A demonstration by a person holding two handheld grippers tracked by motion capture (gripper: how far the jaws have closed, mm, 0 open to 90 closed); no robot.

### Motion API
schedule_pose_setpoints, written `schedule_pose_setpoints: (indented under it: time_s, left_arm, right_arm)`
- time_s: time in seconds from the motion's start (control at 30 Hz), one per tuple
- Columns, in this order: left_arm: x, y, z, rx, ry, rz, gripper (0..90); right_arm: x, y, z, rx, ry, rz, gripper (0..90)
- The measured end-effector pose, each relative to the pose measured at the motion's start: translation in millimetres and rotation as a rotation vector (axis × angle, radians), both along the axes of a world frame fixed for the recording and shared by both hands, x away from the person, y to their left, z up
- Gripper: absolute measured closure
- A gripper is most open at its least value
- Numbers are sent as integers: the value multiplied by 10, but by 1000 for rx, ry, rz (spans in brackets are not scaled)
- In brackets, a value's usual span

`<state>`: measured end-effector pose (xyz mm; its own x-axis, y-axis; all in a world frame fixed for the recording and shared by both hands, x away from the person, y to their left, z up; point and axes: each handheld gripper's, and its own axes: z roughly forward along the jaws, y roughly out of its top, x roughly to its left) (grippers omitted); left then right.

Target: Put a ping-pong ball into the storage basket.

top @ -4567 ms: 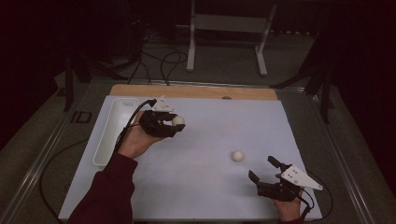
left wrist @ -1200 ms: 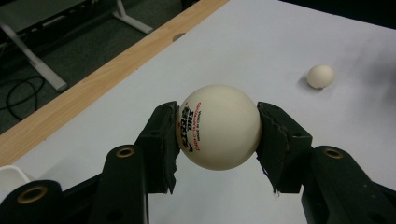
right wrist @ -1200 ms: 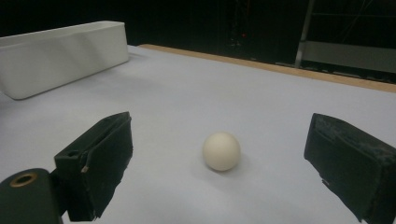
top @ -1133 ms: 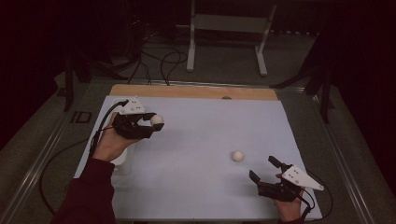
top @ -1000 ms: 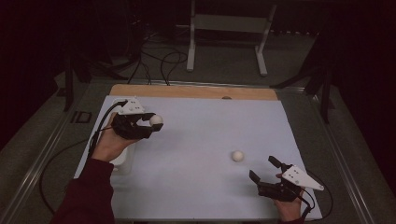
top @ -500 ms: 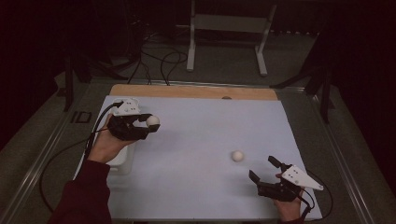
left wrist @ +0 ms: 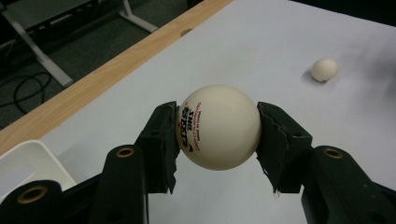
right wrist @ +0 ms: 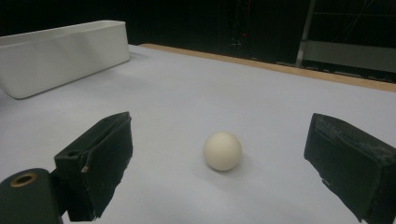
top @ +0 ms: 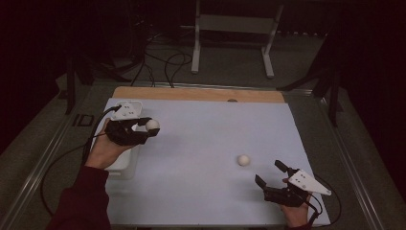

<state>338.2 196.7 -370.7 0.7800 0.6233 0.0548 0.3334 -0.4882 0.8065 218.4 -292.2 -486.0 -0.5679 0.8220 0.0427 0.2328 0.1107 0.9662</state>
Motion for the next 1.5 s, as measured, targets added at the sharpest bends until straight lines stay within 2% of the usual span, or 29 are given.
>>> schedule_pose_setpoints:
  time_s: [0.53,1.5]
  left_arm:
    - [-44,105,-29,2,0,14,513]
    - [-205,519,-55,-4,-8,87,513]
  right_arm:
    - [-1,-3,1,0,0,-1,74]
    - [-9,-6,5,-1,-1,-4,74]
